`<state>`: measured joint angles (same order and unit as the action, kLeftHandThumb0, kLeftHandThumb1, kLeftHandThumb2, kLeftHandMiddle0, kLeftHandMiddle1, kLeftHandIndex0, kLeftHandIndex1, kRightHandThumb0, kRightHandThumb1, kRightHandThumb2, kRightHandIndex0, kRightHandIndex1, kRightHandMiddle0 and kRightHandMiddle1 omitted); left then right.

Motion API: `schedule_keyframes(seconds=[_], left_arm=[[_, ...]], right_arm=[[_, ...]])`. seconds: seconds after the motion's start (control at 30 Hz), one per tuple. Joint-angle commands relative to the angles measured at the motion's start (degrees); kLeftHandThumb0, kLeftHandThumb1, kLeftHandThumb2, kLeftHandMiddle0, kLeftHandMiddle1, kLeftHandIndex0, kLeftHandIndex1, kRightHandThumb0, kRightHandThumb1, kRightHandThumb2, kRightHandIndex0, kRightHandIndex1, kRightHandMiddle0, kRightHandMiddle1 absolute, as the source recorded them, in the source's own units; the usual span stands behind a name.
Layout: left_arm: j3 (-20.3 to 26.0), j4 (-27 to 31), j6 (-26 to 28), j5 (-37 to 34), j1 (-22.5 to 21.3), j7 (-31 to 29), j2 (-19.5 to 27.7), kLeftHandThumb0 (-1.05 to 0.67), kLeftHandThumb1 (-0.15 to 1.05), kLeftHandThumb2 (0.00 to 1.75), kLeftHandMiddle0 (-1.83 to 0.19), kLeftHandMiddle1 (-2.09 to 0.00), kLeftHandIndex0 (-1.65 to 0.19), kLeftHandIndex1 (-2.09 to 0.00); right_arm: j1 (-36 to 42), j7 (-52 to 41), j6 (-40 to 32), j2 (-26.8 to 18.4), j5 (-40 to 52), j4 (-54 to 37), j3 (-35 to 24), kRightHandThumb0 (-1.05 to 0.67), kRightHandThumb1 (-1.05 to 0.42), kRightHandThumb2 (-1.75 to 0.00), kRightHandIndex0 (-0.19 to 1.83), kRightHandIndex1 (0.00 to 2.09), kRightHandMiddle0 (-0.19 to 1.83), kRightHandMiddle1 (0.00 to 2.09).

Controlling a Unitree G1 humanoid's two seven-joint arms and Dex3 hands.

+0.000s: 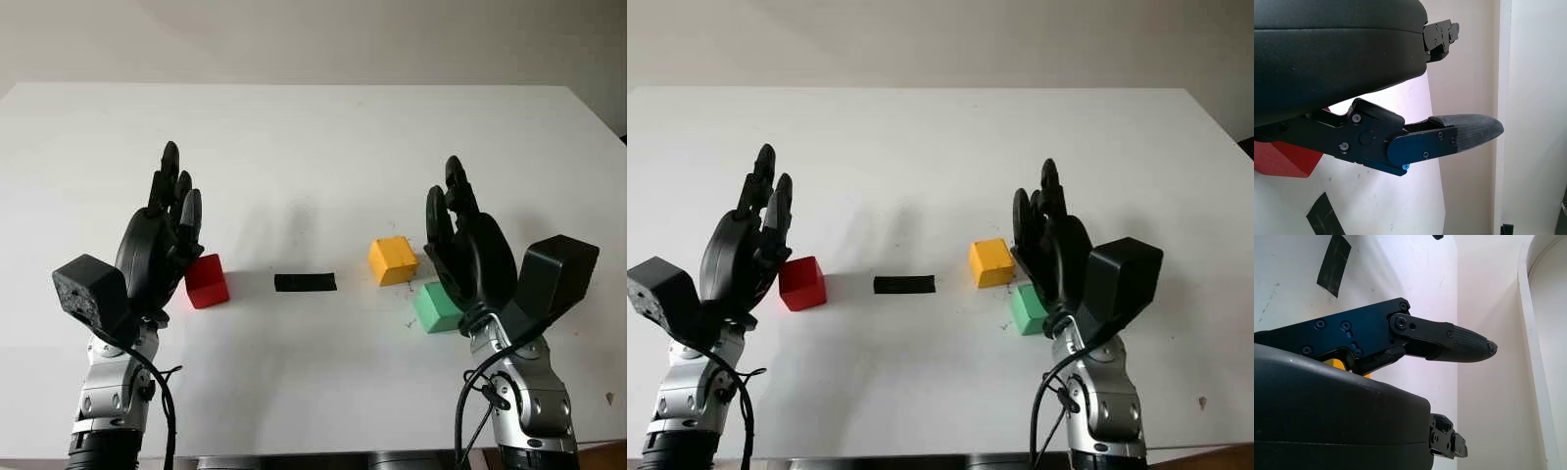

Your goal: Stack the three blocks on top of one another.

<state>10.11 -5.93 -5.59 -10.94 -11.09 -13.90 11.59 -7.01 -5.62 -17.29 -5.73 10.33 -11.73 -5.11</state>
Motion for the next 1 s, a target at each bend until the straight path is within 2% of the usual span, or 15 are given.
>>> schedule_keyframes(seconds=[0.0, 0.07, 0.1, 0.23, 0.33, 0.47, 0.6, 0.83, 0.97], left_arm=[[0.62, 2.12, -0.20, 0.16, -0.25, 0.04, 1.19, -0.79, 1.05, 0.54, 0.19, -0.05, 0.19, -0.04], [0.41, 4.36, -0.65, 3.48, 0.22, 2.37, 2.14, -0.77, 1.05, 0.52, 0.15, -0.07, 0.17, -0.05], [-0.05, 5.88, -0.85, 7.28, 0.56, 4.39, 3.20, -0.77, 1.05, 0.50, 0.12, -0.08, 0.15, -0.06], [-0.61, 12.37, 1.07, 18.75, 1.66, 9.79, 6.57, -0.79, 1.05, 0.43, -0.13, -0.09, -0.04, -0.11], [-0.94, 17.60, 5.35, 26.34, 2.06, 10.62, 9.62, -0.81, 1.05, 0.37, -0.22, -0.07, -0.21, -0.14], [-1.89, 26.80, 14.39, 35.23, 2.93, 3.64, 16.57, -0.85, 1.05, 0.29, -0.15, -0.04, -0.29, -0.13], [-2.50, 31.81, 20.48, 39.44, 2.80, -2.48, 20.62, -0.89, 1.05, 0.21, -0.08, -0.03, -0.31, -0.10], [-4.73, 33.25, 22.43, 45.68, 1.71, -11.61, 28.90, -0.88, 1.04, 0.10, -0.06, -0.05, -0.36, -0.09], [-6.03, 31.57, 19.54, 47.82, 0.88, -14.04, 32.77, -0.89, 1.03, 0.07, -0.10, -0.07, -0.42, -0.11]], right_arm=[[-1.05, -0.03, 0.89, -0.07, -0.21, -0.59, 0.02, -0.67, -1.05, -0.60, -0.19, 0.00, -0.19, 0.03], [-0.98, -0.21, 1.16, -0.21, -0.25, -0.63, 0.06, -0.67, -1.05, -0.60, -0.19, 0.00, -0.19, 0.03], [-0.96, -0.37, 1.33, -0.33, -0.26, -0.54, 0.05, -0.67, -1.05, -0.61, -0.19, 0.00, -0.19, 0.03], [-0.76, 0.16, 1.06, 0.00, -0.48, -0.87, 0.10, -0.68, -1.05, -0.60, -0.19, 0.00, -0.18, 0.03], [-0.87, 0.15, 1.09, 0.08, -0.53, -0.88, 0.31, -0.68, -1.05, -0.61, -0.19, 0.01, -0.18, 0.04], [-0.68, 0.06, 0.33, 0.37, 0.09, -1.20, 0.30, -0.67, -1.05, -0.61, -0.19, 0.00, -0.19, 0.03], [-0.44, 0.06, 0.50, 0.45, 0.20, -1.30, 0.42, -0.65, -1.05, -0.61, -0.19, 0.00, -0.19, 0.03], [-0.41, 0.22, 0.04, 0.32, -0.07, -1.72, 0.72, -0.66, -1.05, -0.61, -0.19, 0.00, -0.19, 0.02], [-0.54, 0.34, -0.47, 0.33, -0.15, -1.88, 0.84, -0.65, -1.05, -0.61, -0.19, 0.00, -0.19, 0.03]])
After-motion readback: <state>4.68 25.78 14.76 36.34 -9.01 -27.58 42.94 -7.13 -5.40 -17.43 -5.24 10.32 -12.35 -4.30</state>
